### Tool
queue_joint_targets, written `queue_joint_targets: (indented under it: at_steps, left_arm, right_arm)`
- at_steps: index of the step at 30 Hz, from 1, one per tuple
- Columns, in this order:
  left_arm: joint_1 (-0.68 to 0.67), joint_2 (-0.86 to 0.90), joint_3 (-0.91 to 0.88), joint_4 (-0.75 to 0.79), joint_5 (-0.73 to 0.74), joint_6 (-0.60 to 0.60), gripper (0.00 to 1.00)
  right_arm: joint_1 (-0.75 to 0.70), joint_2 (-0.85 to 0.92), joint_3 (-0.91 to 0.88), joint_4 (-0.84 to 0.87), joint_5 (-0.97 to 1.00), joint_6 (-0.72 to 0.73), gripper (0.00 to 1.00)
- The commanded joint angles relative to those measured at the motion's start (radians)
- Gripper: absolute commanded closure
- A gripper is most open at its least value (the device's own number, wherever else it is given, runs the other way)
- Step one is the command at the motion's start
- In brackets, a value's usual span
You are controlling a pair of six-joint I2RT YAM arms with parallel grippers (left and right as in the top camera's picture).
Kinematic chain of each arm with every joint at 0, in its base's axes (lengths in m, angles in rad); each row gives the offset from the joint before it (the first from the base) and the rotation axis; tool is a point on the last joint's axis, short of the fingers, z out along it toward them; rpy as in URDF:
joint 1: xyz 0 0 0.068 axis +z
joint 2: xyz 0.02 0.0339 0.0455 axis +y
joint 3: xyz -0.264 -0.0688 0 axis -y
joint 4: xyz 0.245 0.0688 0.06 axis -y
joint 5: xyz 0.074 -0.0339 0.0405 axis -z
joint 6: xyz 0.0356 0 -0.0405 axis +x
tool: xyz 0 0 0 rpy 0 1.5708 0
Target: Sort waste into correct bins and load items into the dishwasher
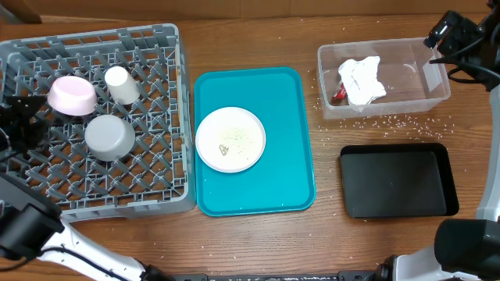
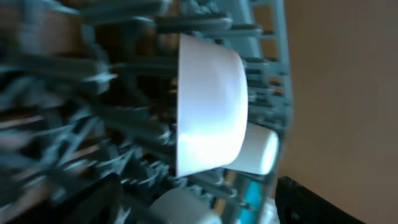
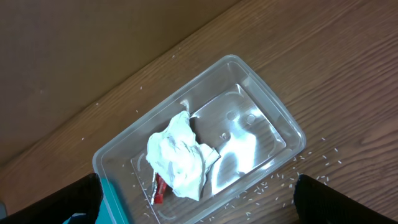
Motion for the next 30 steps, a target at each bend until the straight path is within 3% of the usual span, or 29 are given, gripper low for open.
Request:
queue_joint_targets:
  at_steps: [1,2,6,8,12,20,24,30]
  left_arm:
    - [0.004,-0.143,0.017,-0.026,-0.311,0.023,0.25]
    - [0.002,-0.171,0.017,-0.029,-0.342,0.023,0.30]
    - [-0.041,-0.263,0.017,0.000,-0.361,0.068,0.82]
    - [-0.093,-0.284,0.017,0.032,-0.365,0.099,0.96]
    - [-0.211,-0.276,0.015,0.087,-0.436,0.155,0.96]
    - [-0.487,-0.197,0.015,0.122,-0.949,0.155,0.96]
    - [-0.559,-0.156,0.015,0.136,-1.196,0.135,0.96]
    - [-0.578,-0.118,0.015,0.116,-1.276,0.132,0.96]
  right_arm:
    - [-0.001,-0.013,0.018,0.005,0.006,0.004,0.00]
    - [-0.001,-0.013,0.018,0.005,0.006,0.004,0.00]
    - [-0.001,-0.013,0.018,0.005,0.006,0.004,0.00]
    - [-0.001,-0.013,0.018,0.005,0.006,0.004,0.00]
    - [-0.001,-0.013,0.018,0.005,0.006,0.004,0.00]
    - [-0.001,-0.013,0.018,0.005,0.006,0.004,0.00]
    - [-0.001,-0.013,0.018,0.005,0.006,0.004,0.00]
    - [-0.001,-0.013,0.018,0.005,0.005,0.004,0.00]
